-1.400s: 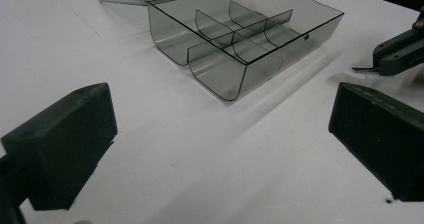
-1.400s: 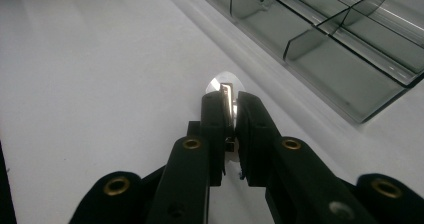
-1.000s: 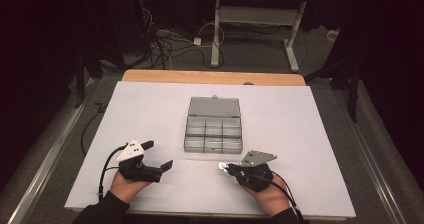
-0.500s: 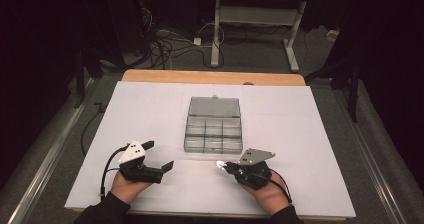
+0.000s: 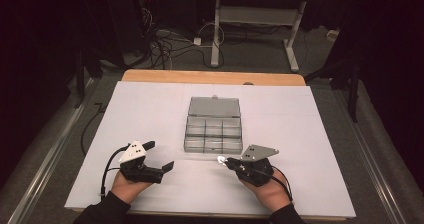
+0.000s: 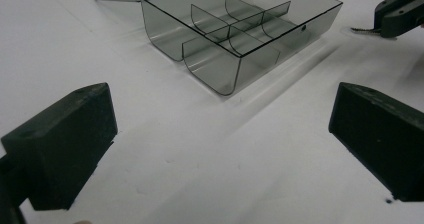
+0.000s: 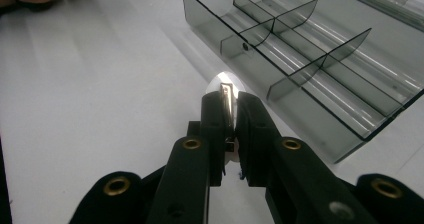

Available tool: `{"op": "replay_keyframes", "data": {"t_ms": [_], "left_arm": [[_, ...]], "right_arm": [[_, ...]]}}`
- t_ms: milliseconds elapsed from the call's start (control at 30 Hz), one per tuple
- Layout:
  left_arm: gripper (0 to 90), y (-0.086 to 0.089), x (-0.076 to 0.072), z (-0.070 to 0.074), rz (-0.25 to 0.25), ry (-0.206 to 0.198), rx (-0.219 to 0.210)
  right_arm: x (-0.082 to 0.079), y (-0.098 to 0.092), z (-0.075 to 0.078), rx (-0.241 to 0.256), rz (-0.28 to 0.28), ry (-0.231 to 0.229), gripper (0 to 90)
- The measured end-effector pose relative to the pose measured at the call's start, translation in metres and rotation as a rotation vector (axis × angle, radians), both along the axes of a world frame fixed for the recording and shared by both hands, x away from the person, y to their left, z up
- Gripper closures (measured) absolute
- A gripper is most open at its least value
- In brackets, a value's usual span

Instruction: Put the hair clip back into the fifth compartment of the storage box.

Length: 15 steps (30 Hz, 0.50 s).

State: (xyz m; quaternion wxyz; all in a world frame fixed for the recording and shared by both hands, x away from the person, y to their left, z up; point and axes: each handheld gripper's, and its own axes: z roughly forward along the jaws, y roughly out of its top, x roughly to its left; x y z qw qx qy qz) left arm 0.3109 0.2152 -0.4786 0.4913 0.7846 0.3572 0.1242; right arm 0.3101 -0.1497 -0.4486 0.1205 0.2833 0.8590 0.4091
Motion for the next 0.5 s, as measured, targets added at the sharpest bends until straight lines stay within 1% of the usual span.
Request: {"op": "replay_keyframes", "data": {"t_ms": [33, 133, 233, 333, 500], "left_arm": [[0.0, 0.001, -0.001, 0.0, 0.001, 0.002, -0.005], [0.0, 0.001, -0.002, 0.001, -0.004, -0.006, 0.002], [0.0, 0.003, -0.003, 0.003, -0.001, -0.01, -0.003], [0.0, 0.003, -0.002, 0.003, 0.001, -0.011, -0.015], [0.0, 0.002, -0.001, 0.003, -0.006, -0.01, -0.018]], "right_arm": [[0.0, 0.0, 0.001, 0.0, -0.001, 0.0, 84.3], [0.002, 0.001, 0.003, 0.0, -0.003, -0.003, 84.3], [0.005, 0.002, 0.004, 0.006, -0.004, -0.002, 84.3], [0.008, 0.003, 0.007, 0.009, -0.008, -0.004, 84.3], [0.011, 0.005, 0.01, 0.005, -0.018, -0.004, 84.3]]}}
